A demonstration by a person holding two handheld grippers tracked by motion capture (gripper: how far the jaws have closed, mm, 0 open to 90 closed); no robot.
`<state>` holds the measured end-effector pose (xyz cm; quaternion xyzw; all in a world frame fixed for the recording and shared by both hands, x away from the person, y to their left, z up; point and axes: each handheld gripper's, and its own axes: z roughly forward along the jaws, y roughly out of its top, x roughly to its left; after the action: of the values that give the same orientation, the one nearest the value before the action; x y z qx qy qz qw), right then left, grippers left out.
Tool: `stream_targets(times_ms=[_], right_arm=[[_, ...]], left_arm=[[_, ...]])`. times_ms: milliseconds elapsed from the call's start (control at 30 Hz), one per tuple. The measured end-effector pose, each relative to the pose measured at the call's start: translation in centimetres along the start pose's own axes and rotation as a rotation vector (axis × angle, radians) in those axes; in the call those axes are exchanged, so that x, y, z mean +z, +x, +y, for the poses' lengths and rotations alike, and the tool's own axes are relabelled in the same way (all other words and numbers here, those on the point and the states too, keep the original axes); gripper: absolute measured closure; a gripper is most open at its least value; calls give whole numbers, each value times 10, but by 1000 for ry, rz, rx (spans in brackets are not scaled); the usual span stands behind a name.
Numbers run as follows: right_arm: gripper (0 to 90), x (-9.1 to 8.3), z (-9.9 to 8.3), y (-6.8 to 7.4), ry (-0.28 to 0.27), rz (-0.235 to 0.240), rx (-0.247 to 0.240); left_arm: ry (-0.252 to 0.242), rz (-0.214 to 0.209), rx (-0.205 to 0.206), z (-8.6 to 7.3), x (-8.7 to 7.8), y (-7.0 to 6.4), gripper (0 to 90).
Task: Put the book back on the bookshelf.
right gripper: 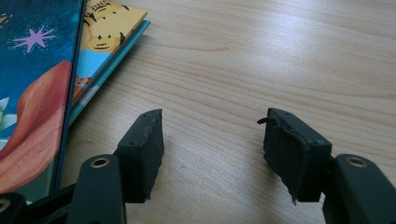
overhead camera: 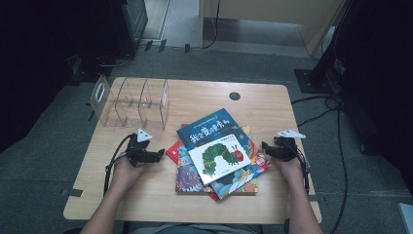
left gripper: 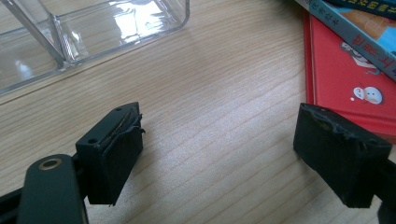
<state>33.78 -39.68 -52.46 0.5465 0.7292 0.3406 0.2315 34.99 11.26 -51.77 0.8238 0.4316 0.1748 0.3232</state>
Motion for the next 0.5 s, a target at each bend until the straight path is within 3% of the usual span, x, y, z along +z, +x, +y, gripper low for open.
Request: stream_targets(times_ms=[67, 133, 200, 300, 400, 500], right_arm=[[382, 0, 0, 0, 4, 0, 5], [386, -1, 1, 0, 10, 2, 8], [387, -2, 1, 0, 15, 5, 14], [410, -4, 2, -2, 28, 10, 26], [438, -8, 1, -3, 38, 12, 36], [467, -15, 1, -2, 36, 19, 44]], left_arm=[[10, -2, 2, 1, -1, 0, 173], [12, -3, 13, 3, -3, -1, 257], [15, 3, 27, 5, -5, -2, 285], [8, -25, 21, 8, -8, -2, 357], [-2, -100, -1, 13, -11, -2, 420], [-12, -130, 2, 17, -14, -3, 482]])
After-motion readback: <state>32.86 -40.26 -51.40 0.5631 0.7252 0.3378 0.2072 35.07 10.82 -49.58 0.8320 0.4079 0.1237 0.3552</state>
